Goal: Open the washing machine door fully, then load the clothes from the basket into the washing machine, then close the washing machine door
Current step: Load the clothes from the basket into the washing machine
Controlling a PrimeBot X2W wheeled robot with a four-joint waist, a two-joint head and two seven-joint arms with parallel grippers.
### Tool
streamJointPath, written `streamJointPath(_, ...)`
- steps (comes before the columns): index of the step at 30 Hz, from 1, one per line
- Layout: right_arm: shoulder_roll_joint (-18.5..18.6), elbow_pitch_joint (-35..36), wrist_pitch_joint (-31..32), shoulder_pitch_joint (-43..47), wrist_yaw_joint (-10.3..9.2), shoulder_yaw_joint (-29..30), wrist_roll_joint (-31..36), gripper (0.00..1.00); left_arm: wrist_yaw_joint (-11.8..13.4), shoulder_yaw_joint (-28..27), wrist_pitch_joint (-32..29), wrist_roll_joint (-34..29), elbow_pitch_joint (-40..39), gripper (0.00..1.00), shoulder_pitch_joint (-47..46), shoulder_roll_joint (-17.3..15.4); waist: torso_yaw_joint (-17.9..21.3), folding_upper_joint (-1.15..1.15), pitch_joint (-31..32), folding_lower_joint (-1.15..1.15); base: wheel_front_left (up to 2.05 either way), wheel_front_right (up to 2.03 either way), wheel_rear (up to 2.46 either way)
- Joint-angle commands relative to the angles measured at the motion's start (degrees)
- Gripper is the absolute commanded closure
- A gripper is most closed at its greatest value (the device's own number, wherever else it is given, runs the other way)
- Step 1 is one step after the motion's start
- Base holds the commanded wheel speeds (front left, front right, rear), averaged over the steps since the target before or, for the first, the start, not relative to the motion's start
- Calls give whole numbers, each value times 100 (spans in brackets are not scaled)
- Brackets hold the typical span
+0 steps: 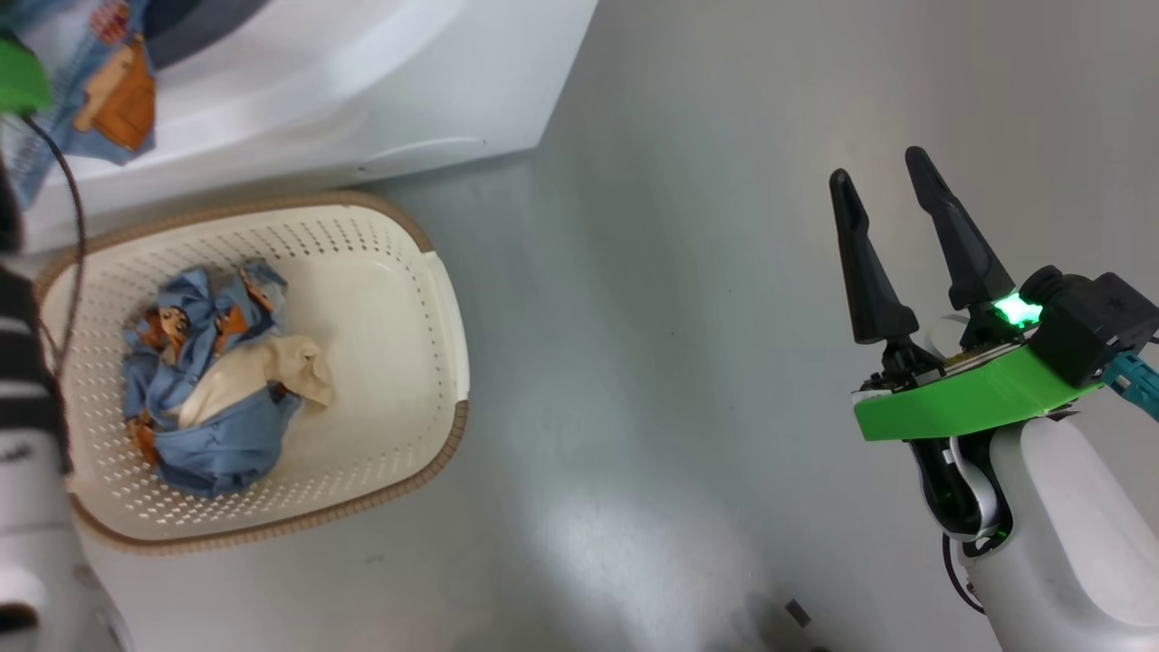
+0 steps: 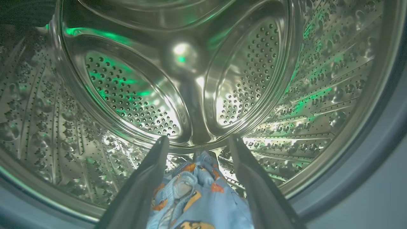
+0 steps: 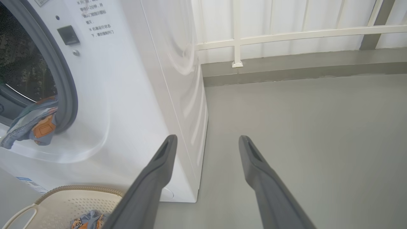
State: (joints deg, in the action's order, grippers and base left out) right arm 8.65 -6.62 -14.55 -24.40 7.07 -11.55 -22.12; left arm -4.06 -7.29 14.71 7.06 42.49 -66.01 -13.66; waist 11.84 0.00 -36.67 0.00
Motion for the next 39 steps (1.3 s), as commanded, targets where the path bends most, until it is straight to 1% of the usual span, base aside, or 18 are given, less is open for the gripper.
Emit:
streamJointPath(1,73,86,-45,140,42,-53,-54,0,-8,-106,29,-66,-288,0,380,-175,-116,0,226,0,0,0,0)
streamJointPath(3,98,58,-45,180,42,-41,-55,0,-10,-170,29,-90,-405,0,669,-95,-170,0,372,0,0,0,0)
streamJointPath(4,98,58,-45,180,42,-41,-55,0,-10,-170,29,-90,-405,0,669,-95,-170,0,372,0,0,0,0)
streamJointPath(7,168,1,-45,270,42,-19,-58,0,-35,-350,29,-75,-637,0,1211,99,-299,0,683,0,0,0,0)
streamJointPath(9,211,-36,-45,325,42,-13,-59,0,-50,-346,29,-170,-749,0,1478,174,-371,0,845,0,0,0,0)
streamJointPath(16,379,-146,-45,599,42,47,-70,0,-38,-504,29,-254,-1116,0,2354,589,-651,0,1484,0,0,0,0)
streamJointPath(17,420,-169,-45,695,42,61,-69,0,-65,-516,29,-273,-1186,0,2600,668,-715,0,1678,0,0,0,0)
streamJointPath(28,613,-270,-45,1312,42,176,-112,0,-187,-364,29,-382,-1414,0,3839,926,-1020,0,2624,0,0,0,0)
streamJointPath(39,670,-246,-45,1874,42,289,-125,0,-244,-180,29,-298,-1887,0,4996,1045,-1203,0,3182,0,0,0,0)
